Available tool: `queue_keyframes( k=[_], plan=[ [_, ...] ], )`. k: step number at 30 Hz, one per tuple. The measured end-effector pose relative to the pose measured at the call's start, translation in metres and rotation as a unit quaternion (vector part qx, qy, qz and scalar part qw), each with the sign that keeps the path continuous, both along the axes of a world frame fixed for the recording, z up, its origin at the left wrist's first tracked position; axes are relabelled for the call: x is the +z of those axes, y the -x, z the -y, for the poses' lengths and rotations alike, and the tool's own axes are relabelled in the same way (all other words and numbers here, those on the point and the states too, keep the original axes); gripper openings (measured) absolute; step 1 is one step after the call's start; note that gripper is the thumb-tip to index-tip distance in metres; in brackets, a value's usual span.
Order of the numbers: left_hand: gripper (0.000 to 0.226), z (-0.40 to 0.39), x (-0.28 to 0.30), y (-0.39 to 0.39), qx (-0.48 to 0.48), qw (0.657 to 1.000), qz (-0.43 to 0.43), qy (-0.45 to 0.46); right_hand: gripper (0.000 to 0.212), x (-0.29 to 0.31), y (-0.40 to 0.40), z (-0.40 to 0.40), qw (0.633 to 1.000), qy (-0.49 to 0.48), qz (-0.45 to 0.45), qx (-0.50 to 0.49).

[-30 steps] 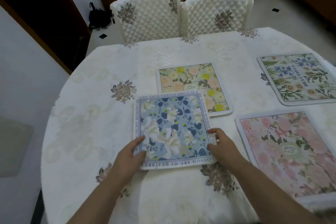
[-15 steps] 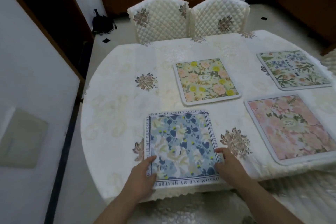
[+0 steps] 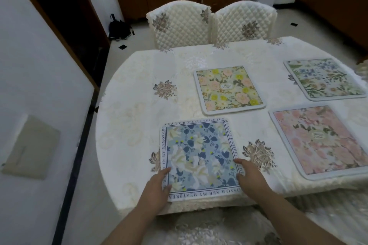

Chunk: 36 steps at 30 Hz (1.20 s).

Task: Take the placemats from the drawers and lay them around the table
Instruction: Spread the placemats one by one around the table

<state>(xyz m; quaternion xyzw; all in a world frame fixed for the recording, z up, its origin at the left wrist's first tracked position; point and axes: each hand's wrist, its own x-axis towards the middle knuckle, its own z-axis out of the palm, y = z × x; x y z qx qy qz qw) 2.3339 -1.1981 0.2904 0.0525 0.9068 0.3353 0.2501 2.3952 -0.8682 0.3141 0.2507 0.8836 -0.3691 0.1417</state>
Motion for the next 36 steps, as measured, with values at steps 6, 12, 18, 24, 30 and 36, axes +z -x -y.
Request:
queue_keyframes(
  k=[6, 12, 18, 24, 30, 36],
  plan=[
    [0.065, -0.004, -0.006, -0.012, -0.027, 0.98, -0.12, 0.158, 0.062, -0.022, -0.008, 0.016, 0.982, -0.166, -0.084, 0.034],
    [0.063, -0.051, -0.015, -0.025, -0.234, 0.943, -0.177, 0.158, 0.07, -0.052, -0.02, 0.063, 0.944, -0.178, -0.028, 0.275],
    [0.067, -0.034, -0.031, -0.031, -0.199, 0.941, -0.175, 0.211, 0.071, -0.048, -0.033, 0.037, 0.952, -0.19, 0.0, 0.239],
    [0.081, 0.007, -0.038, -0.022, -0.15, 0.942, -0.172, 0.247, 0.085, -0.041, -0.029, 0.002, 0.969, -0.159, 0.036, 0.184],
    [0.071, -0.044, -0.015, 0.027, -0.139, 0.951, -0.183, 0.209, 0.084, -0.029, 0.037, 0.01, 0.975, -0.161, -0.003, 0.153],
    [0.07, -0.112, -0.006, 0.122, -0.146, 0.955, -0.155, 0.206, 0.076, -0.027, 0.144, 0.006, 0.973, -0.135, -0.02, 0.185]
  ],
)
